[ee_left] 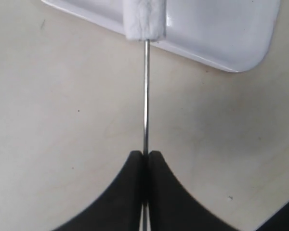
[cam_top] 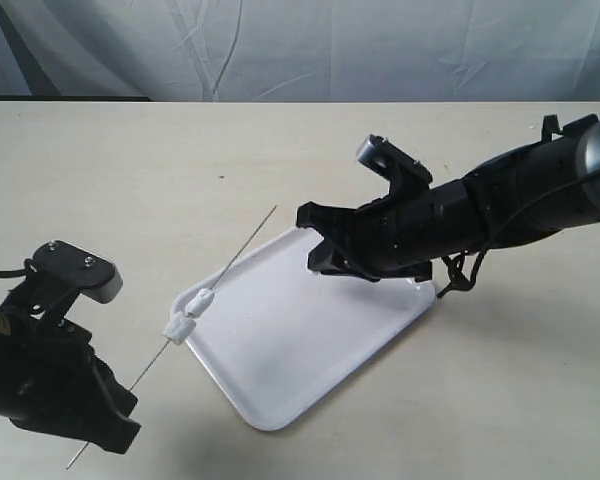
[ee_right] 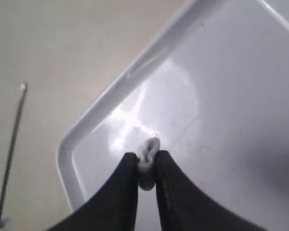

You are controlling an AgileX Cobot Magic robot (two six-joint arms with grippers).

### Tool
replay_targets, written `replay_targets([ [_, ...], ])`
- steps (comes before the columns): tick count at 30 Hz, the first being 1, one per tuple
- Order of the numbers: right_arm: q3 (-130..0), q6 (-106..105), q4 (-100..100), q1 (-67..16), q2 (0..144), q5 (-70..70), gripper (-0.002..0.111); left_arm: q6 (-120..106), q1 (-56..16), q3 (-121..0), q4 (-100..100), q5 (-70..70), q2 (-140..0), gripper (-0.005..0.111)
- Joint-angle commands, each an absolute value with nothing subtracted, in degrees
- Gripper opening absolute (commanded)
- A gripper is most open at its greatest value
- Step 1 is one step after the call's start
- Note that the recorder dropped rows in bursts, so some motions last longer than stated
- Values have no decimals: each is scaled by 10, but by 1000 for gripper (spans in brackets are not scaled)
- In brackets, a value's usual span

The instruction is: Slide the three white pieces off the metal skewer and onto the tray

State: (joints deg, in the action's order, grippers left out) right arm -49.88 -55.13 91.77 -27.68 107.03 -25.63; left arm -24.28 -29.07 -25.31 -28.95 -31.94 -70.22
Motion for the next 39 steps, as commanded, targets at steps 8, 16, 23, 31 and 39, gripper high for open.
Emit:
replay_targets([
  [8, -494, -561, 932, -274, 1085, -337, 36, -244, -295, -250, -285, -281, -701, 0],
  [16, -494, -631, 997, -274, 1083, -494, 36, -247, -295, -253, -287, -252, -747, 0],
  [23, -494, -639, 999, -285, 1083, -506, 36, -247, -296, -281, -293, -243, -777, 0],
  [31, -498, -649, 999, -293, 1083, -489, 36, -314, -297, -305, -361, -260, -777, 0],
  [39, -517, -647, 999, -293, 1083, -474, 36, -365, -298, -308, -405, -288, -777, 0],
])
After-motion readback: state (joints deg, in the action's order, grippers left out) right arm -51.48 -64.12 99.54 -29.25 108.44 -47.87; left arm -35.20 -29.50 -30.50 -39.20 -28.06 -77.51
